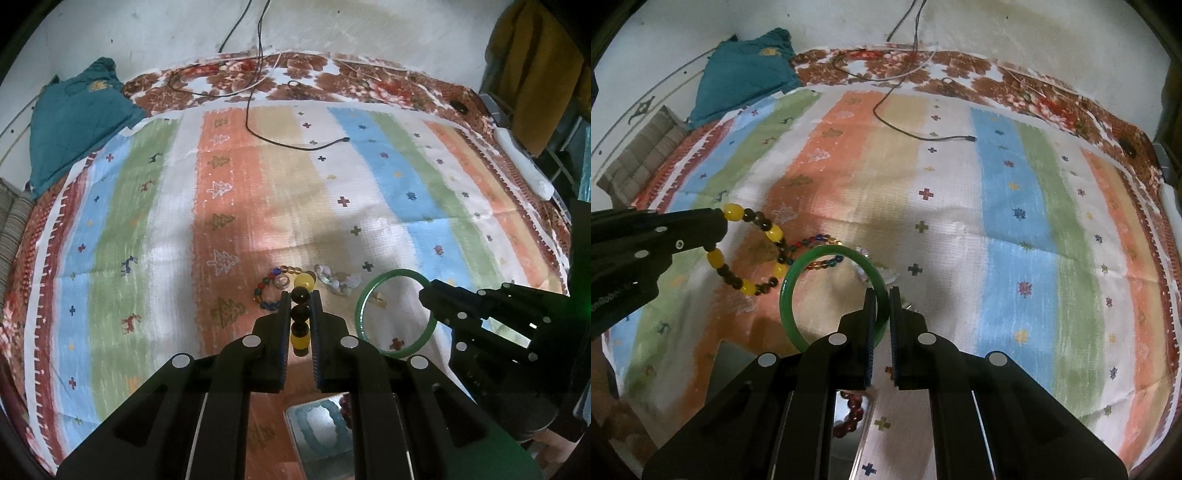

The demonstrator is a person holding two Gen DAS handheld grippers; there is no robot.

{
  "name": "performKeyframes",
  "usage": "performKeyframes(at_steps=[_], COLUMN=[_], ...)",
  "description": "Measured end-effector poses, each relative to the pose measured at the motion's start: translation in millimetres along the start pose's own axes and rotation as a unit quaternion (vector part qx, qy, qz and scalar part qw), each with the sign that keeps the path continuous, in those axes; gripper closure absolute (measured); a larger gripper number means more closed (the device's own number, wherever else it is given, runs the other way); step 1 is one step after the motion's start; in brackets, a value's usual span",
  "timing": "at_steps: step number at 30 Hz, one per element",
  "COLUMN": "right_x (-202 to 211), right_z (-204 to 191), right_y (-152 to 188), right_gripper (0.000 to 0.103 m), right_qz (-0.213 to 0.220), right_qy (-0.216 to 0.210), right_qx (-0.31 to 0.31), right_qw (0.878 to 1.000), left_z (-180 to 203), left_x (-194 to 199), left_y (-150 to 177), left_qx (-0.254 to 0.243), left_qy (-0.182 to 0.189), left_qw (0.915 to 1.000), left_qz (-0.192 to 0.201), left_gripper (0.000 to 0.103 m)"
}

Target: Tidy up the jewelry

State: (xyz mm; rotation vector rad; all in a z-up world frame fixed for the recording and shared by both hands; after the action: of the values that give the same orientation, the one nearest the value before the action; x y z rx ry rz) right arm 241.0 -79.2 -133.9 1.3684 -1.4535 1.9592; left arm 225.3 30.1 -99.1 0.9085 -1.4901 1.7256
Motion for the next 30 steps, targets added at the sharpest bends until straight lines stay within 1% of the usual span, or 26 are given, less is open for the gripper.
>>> performKeyframes(at_steps=[11, 16, 21, 25, 30], right_x=[17.9, 22.2, 28.0, 34.3, 30.7], right_z=[-7.4, -8.3, -8.0, -9.9, -6.6], right_y=[10.6, 17.2, 21.6, 25.0, 33.9], right_gripper=[0.095, 0.095, 0.095, 0.095, 0.095], right_qz=[0.012, 0.014, 0.016, 0.021, 0.01], right_qy=[-0.007, -0.002, -0.006, -0.009, -0.007], right_qx=[0.003, 0.007, 0.006, 0.008, 0.002], right_qw=[1.0, 1.0, 1.0, 1.0, 1.0], left_z=[19.3, 22.3, 22.4, 20.8, 20.9], left_x=[43.1, 54.2, 66.3, 68.7, 69.0], left_y=[14.1, 22.4, 27.2, 31.6, 32.5], left_qx=[-0.002, -0.005, -0.006, -0.005, -0.006], left_qy=[0.035, 0.038, 0.044, 0.043, 0.042], left_qw=[0.9987, 0.9982, 0.9974, 0.9974, 0.9974], left_qz=[0.037, 0.046, 0.056, 0.058, 0.058], left_gripper=[0.094, 0.094, 0.094, 0.094, 0.094])
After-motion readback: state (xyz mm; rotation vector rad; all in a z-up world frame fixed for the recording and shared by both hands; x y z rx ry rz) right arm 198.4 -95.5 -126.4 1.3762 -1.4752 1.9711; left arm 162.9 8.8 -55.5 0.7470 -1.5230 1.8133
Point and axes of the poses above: each gripper's, at about its wrist camera, not at the fingertips, and x roughly against the way its jaws point, z to its right, y to its underside, the point moved 10 cm from there along -x, roughly the way its jaws point, and after that the axes turned 1 degree about z, right-handed, at the moved point
